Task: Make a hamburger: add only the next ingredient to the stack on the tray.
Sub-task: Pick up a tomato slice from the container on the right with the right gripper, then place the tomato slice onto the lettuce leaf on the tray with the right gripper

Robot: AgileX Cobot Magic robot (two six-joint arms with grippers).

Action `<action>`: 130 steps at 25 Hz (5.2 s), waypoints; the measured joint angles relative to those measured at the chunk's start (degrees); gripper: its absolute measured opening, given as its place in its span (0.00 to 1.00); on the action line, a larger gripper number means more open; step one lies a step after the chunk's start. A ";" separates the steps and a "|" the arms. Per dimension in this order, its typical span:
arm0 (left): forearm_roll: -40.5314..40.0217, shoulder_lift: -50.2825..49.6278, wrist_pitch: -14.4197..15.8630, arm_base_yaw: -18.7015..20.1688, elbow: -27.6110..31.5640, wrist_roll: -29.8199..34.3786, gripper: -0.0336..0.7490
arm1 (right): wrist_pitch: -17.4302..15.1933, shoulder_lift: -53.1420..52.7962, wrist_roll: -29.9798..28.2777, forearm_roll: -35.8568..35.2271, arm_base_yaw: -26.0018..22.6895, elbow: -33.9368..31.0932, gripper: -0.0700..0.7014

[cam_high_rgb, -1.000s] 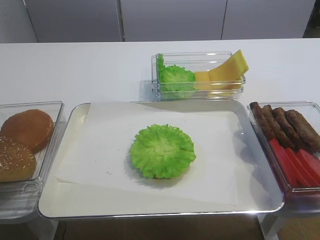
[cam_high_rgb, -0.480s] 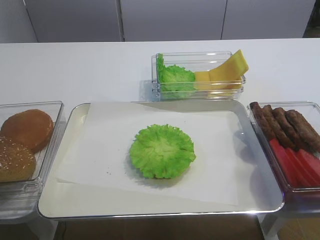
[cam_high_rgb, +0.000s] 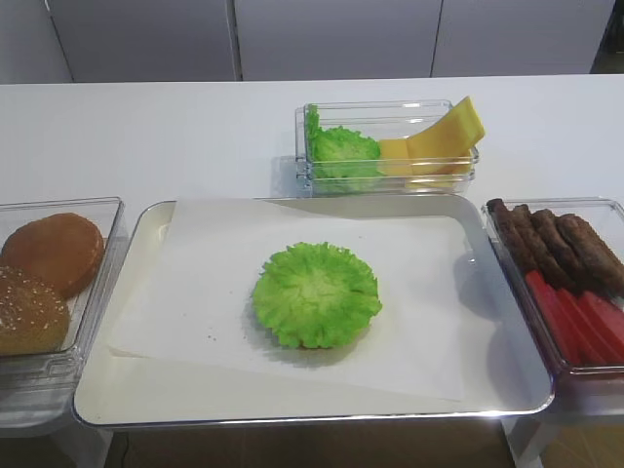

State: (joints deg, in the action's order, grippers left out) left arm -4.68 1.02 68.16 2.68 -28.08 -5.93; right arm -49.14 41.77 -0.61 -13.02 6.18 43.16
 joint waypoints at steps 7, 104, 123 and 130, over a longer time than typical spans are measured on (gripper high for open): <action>0.00 0.00 0.00 0.00 0.00 0.00 0.50 | -3.64 12.39 3.32 1.58 8.29 6.24 0.60; 0.00 0.00 0.00 0.00 0.00 0.00 0.43 | -3.22 47.57 24.57 28.75 44.72 27.22 0.19; 0.00 0.00 0.00 0.00 0.00 0.00 0.43 | 1.05 52.92 24.70 31.94 44.87 27.27 0.19; 0.00 0.00 0.00 0.00 0.00 0.00 0.43 | 1.05 53.93 23.68 31.06 45.16 27.40 0.19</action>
State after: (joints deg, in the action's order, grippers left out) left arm -4.68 1.02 68.16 2.68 -28.08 -5.93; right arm -48.09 95.70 23.07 18.03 51.34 70.55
